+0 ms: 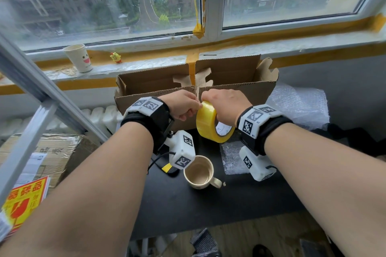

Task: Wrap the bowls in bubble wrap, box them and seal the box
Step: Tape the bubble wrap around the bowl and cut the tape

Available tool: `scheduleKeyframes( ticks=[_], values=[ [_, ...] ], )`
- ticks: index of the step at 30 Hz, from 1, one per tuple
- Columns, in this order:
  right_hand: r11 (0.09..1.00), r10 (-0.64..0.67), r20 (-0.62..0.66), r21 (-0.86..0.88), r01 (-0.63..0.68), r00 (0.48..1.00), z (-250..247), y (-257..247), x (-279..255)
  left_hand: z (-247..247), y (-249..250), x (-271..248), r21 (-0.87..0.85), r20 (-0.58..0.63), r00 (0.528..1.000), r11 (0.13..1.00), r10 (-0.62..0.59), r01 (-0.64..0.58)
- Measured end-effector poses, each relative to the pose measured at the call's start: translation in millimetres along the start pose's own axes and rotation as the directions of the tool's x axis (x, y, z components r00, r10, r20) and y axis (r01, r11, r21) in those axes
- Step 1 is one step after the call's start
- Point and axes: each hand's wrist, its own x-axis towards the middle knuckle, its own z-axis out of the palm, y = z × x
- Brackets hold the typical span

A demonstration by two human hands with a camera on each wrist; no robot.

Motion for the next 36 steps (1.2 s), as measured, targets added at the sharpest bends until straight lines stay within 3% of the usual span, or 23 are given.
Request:
scheduleKeyframes(
  ticks=[2,5,9,16,19,23,26,29,36],
  values=[
    [0.999,-0.004,0.001,-0.040,0.004,1.000,1,-1,0,1,3,-1,0.027,-0.013,1.000,1.000,-0.010,0.011],
    [0.996,0.000,0.004,-0.094,0.001,1.000,1,-2,0,6,11,-2,0.199,-0.134,0.991,0.980,0.025,0.003],
    [0.998,0.026,0.001,-0.063,-0.026,1.000,-2,0,2,13,15,3,0.122,-0.252,0.966,0.992,0.061,-0.031],
    [0.982,0.112,0.003,0.152,-0.111,0.994,8,7,-2,12,8,6,-0.030,-0.189,0.981,0.998,0.041,-0.048],
    [0.978,0.117,-0.036,0.180,-0.108,0.993,11,7,-1,6,7,6,-0.132,-0.128,0.990,0.990,-0.060,0.043],
    [0.971,0.117,-0.034,0.212,-0.108,0.993,14,5,0,-2,6,4,-0.013,-0.024,0.988,0.988,-0.155,0.154],
    [0.936,0.192,0.015,0.297,-0.188,0.981,12,12,-3,-8,-7,1,-0.184,0.069,0.996,0.981,-0.057,0.069],
    [0.885,0.252,0.060,0.390,-0.255,0.966,9,18,0,-13,-20,-1,-0.401,0.045,0.999,0.916,0.008,0.011],
    [0.779,0.298,0.069,0.559,-0.284,0.952,16,22,9,-7,-14,-9,-0.469,-0.005,0.998,0.881,0.066,-0.061]
  ],
)
